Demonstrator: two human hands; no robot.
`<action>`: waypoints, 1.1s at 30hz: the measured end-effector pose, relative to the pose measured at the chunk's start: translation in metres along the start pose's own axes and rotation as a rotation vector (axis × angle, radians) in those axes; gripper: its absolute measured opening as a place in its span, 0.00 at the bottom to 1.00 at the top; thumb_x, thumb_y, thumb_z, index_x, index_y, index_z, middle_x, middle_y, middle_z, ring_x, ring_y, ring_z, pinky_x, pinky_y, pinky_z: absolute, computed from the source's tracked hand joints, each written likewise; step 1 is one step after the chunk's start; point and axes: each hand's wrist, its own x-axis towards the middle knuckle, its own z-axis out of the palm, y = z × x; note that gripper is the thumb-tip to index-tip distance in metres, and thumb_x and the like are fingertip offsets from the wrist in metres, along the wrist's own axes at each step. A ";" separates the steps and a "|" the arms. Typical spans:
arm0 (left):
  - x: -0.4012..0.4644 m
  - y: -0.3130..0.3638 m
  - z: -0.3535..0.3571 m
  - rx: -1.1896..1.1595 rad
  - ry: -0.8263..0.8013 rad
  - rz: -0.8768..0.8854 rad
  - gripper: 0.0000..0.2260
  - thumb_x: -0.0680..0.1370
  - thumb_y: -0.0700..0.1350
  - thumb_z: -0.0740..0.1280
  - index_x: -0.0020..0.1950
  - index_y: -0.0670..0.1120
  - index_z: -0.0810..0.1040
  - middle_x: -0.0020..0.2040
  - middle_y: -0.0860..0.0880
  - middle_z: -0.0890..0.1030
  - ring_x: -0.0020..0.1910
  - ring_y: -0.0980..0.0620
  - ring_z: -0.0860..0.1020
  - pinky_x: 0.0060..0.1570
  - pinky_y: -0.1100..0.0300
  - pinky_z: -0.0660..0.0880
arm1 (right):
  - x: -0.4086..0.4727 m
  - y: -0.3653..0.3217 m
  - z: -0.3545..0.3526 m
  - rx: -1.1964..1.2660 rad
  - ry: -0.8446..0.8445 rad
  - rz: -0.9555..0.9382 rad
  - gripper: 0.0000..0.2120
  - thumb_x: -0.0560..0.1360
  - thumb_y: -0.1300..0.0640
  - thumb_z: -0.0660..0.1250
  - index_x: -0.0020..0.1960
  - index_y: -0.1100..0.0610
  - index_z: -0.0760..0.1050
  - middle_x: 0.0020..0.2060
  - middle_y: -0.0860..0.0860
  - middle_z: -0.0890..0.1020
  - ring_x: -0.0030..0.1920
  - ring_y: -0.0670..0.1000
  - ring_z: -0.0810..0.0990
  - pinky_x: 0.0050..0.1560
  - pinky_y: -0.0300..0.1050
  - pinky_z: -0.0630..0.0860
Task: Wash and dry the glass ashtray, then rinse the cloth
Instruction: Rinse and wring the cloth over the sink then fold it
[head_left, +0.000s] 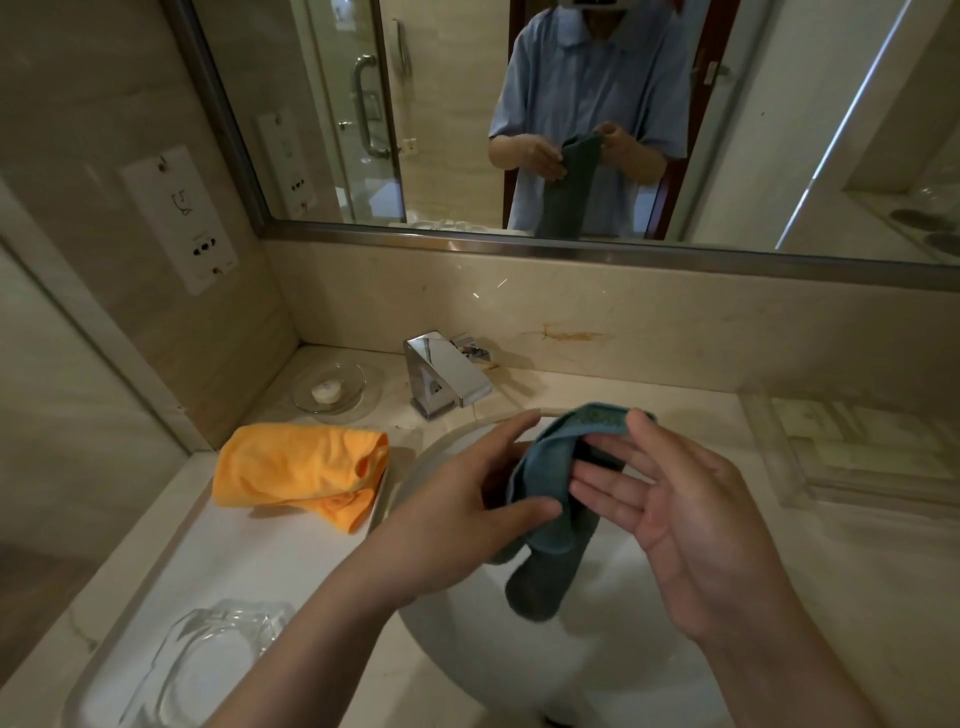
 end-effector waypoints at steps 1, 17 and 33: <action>0.001 0.001 0.000 0.098 0.043 0.020 0.23 0.74 0.44 0.68 0.63 0.65 0.66 0.57 0.61 0.77 0.56 0.61 0.77 0.56 0.58 0.77 | -0.001 -0.001 0.000 0.016 -0.018 -0.008 0.11 0.75 0.55 0.61 0.52 0.59 0.77 0.44 0.56 0.85 0.43 0.54 0.86 0.41 0.43 0.83; 0.001 0.064 -0.049 0.313 -0.146 0.377 0.14 0.75 0.41 0.61 0.57 0.55 0.75 0.55 0.59 0.78 0.57 0.61 0.77 0.51 0.67 0.76 | 0.002 -0.029 -0.039 -0.621 -0.088 -0.363 0.13 0.64 0.42 0.70 0.29 0.49 0.72 0.44 0.37 0.81 0.51 0.47 0.79 0.50 0.41 0.78; -0.003 0.078 -0.061 0.612 -0.163 0.380 0.11 0.74 0.39 0.66 0.46 0.57 0.75 0.39 0.72 0.75 0.41 0.75 0.74 0.37 0.80 0.68 | 0.011 -0.058 -0.023 -1.298 -0.480 -0.759 0.05 0.66 0.39 0.60 0.39 0.36 0.74 0.39 0.39 0.77 0.46 0.37 0.75 0.44 0.25 0.70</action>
